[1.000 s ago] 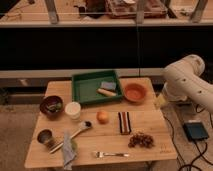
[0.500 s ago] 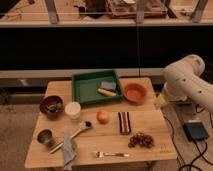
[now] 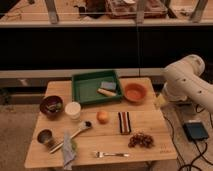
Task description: Place fork in red bowl
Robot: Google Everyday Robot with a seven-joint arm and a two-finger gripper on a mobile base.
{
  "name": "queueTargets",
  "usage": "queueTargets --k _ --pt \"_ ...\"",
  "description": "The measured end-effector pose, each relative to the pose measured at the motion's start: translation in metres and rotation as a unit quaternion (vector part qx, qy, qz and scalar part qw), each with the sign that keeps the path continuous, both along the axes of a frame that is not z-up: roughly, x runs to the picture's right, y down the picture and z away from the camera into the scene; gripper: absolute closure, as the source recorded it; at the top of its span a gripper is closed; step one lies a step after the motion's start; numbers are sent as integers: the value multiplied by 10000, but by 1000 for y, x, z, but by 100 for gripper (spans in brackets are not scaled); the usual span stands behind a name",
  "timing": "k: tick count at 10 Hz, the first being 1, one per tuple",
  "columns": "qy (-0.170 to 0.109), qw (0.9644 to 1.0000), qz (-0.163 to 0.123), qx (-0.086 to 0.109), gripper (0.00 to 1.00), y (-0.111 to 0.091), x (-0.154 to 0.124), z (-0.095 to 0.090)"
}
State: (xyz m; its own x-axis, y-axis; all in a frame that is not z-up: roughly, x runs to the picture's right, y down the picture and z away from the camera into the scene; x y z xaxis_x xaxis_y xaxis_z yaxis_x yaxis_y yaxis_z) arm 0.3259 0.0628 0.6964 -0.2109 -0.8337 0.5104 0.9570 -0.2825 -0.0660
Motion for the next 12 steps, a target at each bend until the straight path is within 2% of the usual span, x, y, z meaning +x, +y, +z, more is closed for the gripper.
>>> queueTargets --k 6,7,9,10,12 --pt "-75 10000 7 7 20 -2 -2 -1" --pt "-237 9997 1 1 20 -1 -5 -3" --pt "-831 9965 63 4 20 13 -31 -16" --pt "-1017 9948 20 88 20 24 -47 -27" --pt "-1208 9923 -59 269 20 42 -64 -45"
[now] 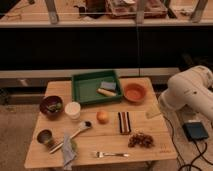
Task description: Place fork in red bowl
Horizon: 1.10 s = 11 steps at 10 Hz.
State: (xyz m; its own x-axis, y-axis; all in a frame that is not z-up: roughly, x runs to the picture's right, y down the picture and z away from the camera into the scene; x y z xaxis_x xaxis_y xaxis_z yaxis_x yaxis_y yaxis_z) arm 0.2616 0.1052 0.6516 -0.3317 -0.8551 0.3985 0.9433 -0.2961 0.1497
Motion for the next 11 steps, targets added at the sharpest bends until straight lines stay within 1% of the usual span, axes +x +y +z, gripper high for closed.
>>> queueTargets --k 1,3,4,5,6,7,8,9,10,11 --pt "-67 10000 -6 19 20 3 -7 -3" --pt "-92 9999 -23 62 20 2 -8 -3" --pt "-162 9998 -24 97 20 3 -8 -3" --pt "-359 9992 -56 184 20 5 -11 -4" --pt "-879 9952 -181 396 20 15 -20 -5" --pt "-1584 9846 -424 602 20 32 -35 -8" --pt "-2138 9714 -695 765 20 43 -52 -9" --pt "-2510 9595 -876 928 20 50 -62 -11" --pt "-2931 9423 -1095 1190 20 57 -73 -16" --pt "-3201 9287 -1251 1394 20 59 -81 -20"
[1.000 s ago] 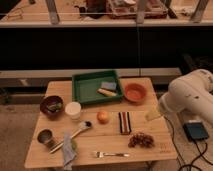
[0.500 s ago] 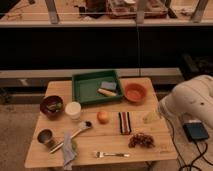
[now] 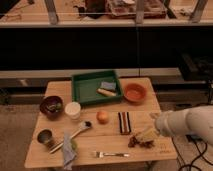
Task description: Place fork in red bowl
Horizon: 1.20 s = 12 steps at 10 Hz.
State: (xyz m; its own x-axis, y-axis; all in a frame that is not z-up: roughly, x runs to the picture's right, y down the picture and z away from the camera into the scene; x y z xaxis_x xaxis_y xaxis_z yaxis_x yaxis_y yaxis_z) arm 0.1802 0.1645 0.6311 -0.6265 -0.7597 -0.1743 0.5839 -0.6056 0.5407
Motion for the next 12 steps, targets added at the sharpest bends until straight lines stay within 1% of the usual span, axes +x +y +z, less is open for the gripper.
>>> queueTargets --k 1,2,3,4,5,6,7,8,9,10,11,12 --pt "-135 9998 -63 124 20 1 -5 -2" --pt "-91 9998 -91 151 20 0 -4 -1" --pt "-48 9999 -118 96 20 0 -5 2" --pt "-27 9997 -241 83 20 2 -9 3" --pt "-79 9983 -561 154 20 11 -16 9" --pt "-296 9931 -1086 329 20 25 -32 20" --pt "-448 9895 -1320 390 20 39 -40 27" --pt "-621 9859 -1502 391 20 56 -52 33" --pt "-780 9806 -1750 404 20 70 -66 35" --pt "-904 9718 -2148 369 20 82 -80 34" --pt "-971 9651 -2409 332 20 87 -89 33" --pt "-987 9625 -2506 309 20 90 -92 33"
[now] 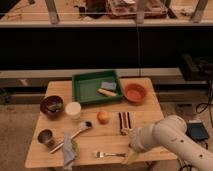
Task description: Place fork in red bowl
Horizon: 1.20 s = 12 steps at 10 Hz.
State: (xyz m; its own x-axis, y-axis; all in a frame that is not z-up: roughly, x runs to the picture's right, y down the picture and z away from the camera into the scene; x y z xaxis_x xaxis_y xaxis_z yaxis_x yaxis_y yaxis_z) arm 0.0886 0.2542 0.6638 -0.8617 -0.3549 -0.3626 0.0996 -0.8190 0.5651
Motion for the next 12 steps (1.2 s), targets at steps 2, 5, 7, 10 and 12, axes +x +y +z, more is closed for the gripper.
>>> queueTargets --k 2,5,7,10,12 --pt "14 10000 16 -4 20 1 2 0" --pt "-67 9998 -177 8 20 6 -10 0" --pt "-123 9994 -323 31 20 14 -37 4" --pt "-168 9993 -339 0 20 30 -59 23" --pt "-185 9996 -214 -96 20 39 -61 34"
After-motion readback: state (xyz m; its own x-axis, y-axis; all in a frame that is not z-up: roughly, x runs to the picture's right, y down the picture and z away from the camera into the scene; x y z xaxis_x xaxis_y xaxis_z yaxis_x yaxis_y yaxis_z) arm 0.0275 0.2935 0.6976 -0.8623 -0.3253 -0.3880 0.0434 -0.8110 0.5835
